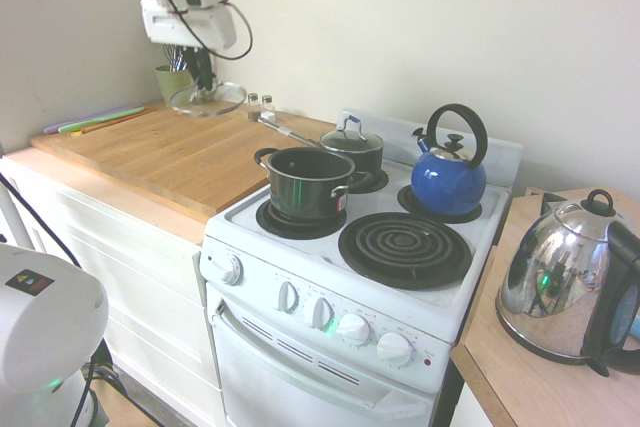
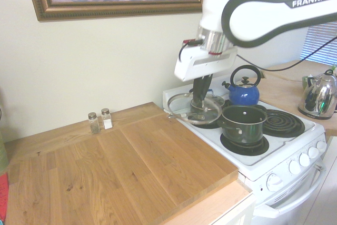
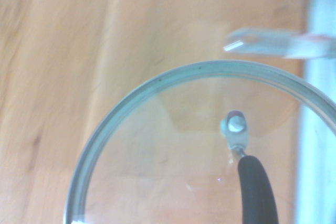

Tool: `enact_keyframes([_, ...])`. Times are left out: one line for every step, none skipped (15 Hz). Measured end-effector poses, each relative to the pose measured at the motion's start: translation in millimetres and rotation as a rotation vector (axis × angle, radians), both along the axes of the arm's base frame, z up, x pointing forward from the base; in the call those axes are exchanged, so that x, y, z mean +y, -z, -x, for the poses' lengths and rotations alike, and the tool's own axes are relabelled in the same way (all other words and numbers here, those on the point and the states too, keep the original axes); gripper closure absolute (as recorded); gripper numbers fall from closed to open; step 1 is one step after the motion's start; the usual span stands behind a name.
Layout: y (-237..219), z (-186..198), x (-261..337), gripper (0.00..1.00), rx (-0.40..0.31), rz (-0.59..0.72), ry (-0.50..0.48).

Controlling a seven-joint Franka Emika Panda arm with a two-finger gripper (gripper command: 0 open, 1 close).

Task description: Cover the lid of the pot

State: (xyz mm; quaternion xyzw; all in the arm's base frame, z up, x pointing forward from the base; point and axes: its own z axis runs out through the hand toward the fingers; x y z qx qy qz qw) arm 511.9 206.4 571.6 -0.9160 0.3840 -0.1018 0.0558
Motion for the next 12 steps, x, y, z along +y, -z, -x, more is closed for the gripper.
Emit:
enact_keyframes([-7,-5,-24,1.0,0.002,-0.011,0.045])
enact_keyframes([-12,-9,-47,1.0,0.005,-0.025,0.079])
enact_keyframes([-15,-12,-67,1.0,0.008,-0.034,0.107])
enact_keyframes([-16,-15,-81,1.0,0.01,-0.037,0.134])
enact_keyframes([-17,-16,-95,1.0,0.017,-0.039,0.16])
enact_keyframes([-16,-16,-111,1.0,0.022,-0.041,0.19])
enact_keyframes([-12,-15,-129,1.0,0.031,-0.044,0.22])
enact_keyframes([-7,-13,-150,1.0,0.047,-0.051,0.238])
enact_keyframes([0,-8,-175,1.0,0.066,-0.053,0.248])
enact_keyframes([7,-3,-194,1.0,0.079,-0.051,0.261])
enact_keyframes([15,3,-210,1.0,0.094,-0.049,0.269])
enact_keyframes([25,7,-219,1.0,0.111,-0.046,0.271])
